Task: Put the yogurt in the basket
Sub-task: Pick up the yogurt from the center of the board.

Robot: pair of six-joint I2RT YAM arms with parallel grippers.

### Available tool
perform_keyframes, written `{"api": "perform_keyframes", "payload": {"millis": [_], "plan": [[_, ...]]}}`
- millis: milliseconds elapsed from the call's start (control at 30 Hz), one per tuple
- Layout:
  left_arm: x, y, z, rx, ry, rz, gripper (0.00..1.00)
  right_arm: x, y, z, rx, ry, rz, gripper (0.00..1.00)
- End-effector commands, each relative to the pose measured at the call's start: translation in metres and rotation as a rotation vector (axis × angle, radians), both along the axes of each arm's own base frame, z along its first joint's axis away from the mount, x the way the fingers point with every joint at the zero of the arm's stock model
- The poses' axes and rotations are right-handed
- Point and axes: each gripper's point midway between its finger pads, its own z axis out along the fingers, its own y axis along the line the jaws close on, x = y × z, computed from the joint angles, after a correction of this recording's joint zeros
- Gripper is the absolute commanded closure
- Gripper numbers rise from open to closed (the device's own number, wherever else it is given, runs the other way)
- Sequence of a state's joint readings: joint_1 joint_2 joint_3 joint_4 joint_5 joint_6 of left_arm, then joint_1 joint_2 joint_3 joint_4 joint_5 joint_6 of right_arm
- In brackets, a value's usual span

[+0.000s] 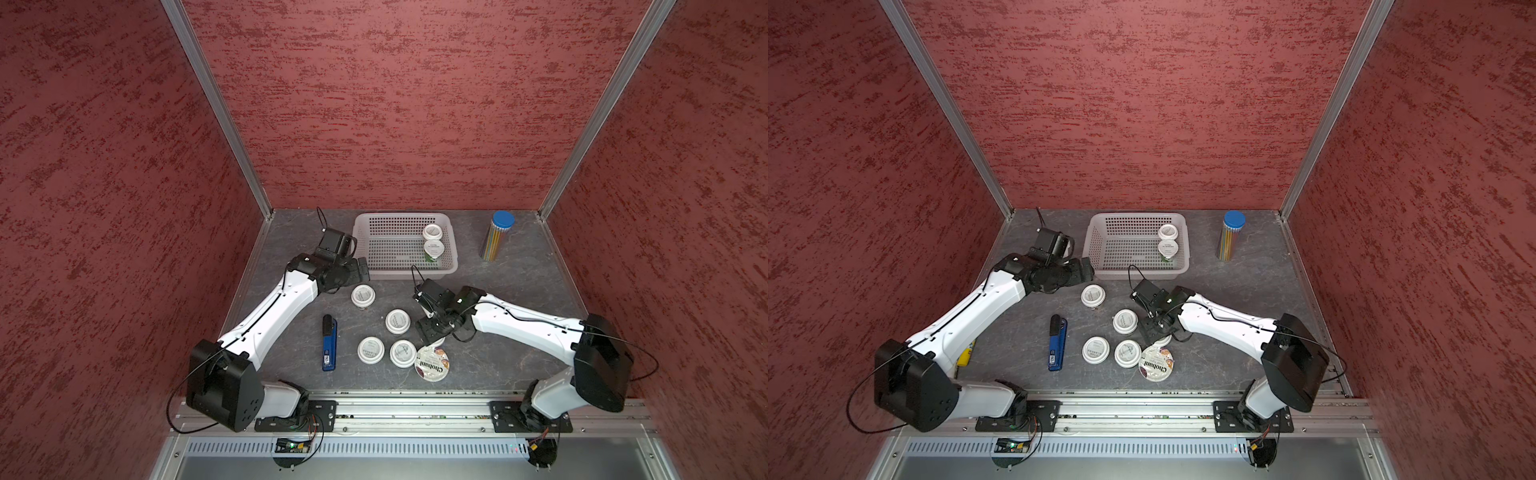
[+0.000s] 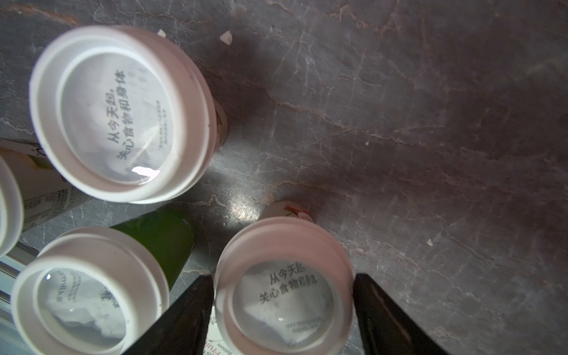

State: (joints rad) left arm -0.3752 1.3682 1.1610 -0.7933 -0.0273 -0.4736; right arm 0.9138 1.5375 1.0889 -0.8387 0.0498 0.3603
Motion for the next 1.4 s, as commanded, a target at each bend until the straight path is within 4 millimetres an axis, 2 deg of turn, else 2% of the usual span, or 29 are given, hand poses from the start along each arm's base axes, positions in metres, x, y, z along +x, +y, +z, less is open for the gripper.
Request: {"api": "perform_keyframes", "payload": {"millis": [0, 233, 867, 1100, 1367], "plan": [[0.000, 0.004, -0.004, 0.019, 0.007, -0.003, 0.00, -0.002, -0.005, -0.008, -0.030, 0.004, -0.004, 0.23], [0.001, 0.004, -0.004, 0.017, 0.008, -0.002, 0.00, -0.005, -0.007, -0.009, -0.032, 0.011, -0.009, 0.20], [0.008, -0.002, -0.006, -0.011, 0.029, -0.012, 0.00, -0.002, -0.012, -0.004, -0.051, -0.011, -0.012, 0.25], [0.010, 0.001, -0.003, -0.036, 0.029, -0.003, 0.00, 0.009, -0.017, 0.006, -0.056, -0.027, -0.028, 0.26], [0.011, 0.003, 0.017, 0.026, -0.026, -0.014, 0.00, 0.033, -0.026, 0.032, -0.056, -0.069, -0.044, 0.26]]}}
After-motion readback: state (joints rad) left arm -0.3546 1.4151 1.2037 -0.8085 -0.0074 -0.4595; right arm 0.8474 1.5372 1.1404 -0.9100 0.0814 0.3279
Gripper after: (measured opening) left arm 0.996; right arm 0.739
